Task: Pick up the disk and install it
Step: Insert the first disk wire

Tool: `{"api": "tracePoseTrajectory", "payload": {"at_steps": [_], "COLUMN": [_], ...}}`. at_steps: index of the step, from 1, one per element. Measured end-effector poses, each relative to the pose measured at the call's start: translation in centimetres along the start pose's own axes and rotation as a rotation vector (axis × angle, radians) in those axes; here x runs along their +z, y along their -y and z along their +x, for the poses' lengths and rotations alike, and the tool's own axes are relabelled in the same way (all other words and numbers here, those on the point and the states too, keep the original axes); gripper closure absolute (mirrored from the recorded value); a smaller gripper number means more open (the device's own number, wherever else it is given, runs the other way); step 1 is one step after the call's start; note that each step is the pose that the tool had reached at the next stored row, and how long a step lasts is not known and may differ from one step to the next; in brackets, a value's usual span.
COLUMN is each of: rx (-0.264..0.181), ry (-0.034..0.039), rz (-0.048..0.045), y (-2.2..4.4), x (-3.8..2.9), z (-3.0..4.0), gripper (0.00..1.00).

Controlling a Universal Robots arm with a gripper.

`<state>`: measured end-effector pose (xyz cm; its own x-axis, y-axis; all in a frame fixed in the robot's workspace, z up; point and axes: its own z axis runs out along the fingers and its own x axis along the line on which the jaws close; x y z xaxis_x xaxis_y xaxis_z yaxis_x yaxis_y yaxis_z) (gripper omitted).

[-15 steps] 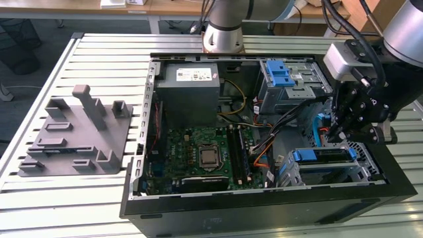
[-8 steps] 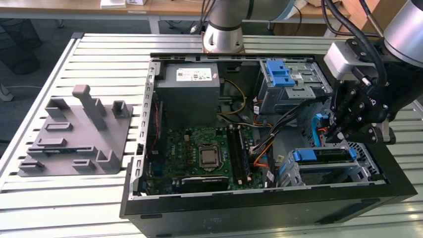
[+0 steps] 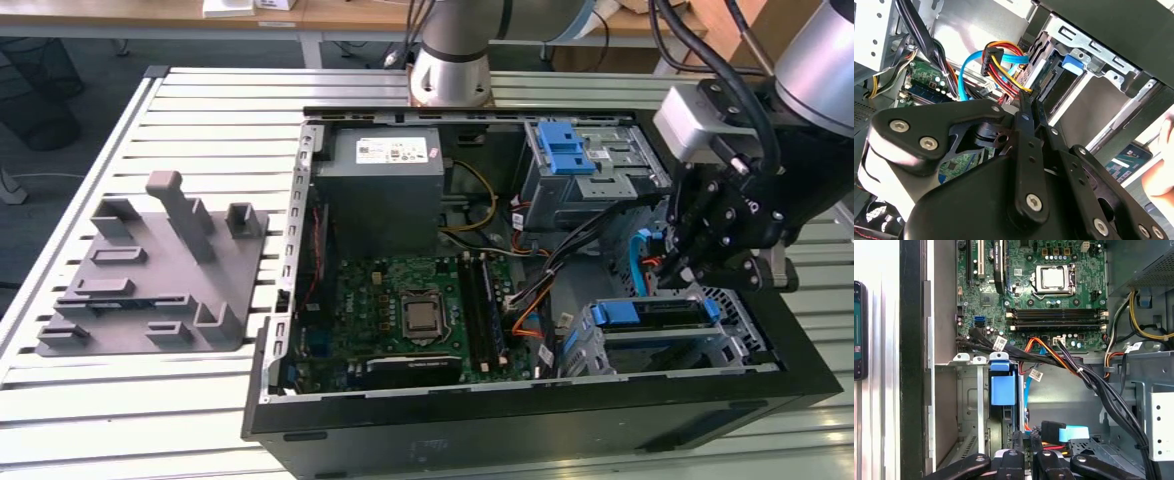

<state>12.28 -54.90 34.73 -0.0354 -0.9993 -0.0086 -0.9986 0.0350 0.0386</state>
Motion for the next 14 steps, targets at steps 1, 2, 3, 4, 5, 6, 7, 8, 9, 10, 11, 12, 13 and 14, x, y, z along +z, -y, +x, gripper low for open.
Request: {"api": "tracePoseTrajectory", "payload": {"at_steps": [1,2,3,4,5,6,7,8,9,10,11,12,13,14], "rx": [0.0,0.0,0.0,0.0,0.0,0.0,0.0,0.0,0.001,0.002,0.002,0.003,0.003,0.003], "ry": [-0.0003,-0.0003,-0.0002,-0.0003,-0.0001,-0.0002,-0.0004,-0.0004,-0.0003,-0.0003,-0.0002,-0.0003,0.0,-0.0001], "rz": [0.0,0.0,-0.0001,-0.0003,-0.0008,-0.001,-0.001,-0.0012,-0.0015,-0.0018,-0.0023,-0.0024,-0.0025,-0.0026], "y": [0.0,0.01,0.02,0.03,0.04,0.09,0.15,0.27,0.38,0.45,0.52,0.58,0.64,0.69], "x": [0.03,0.1,0.2,0.3,0.39,0.45,0.47,0.49,0.5,0.52,0.54,0.56,0.62,0.68], "z": [0.12,0.26,0.41,0.48,0.54,0.58,0.62,0.65,0.67,0.69,0.7,0.72,0.74,0.78], "gripper": [0.84,0.84,0.84,0.84,0.84,0.84,0.84,0.84,0.84,0.84,0.84,0.84,0.84,0.84]}}
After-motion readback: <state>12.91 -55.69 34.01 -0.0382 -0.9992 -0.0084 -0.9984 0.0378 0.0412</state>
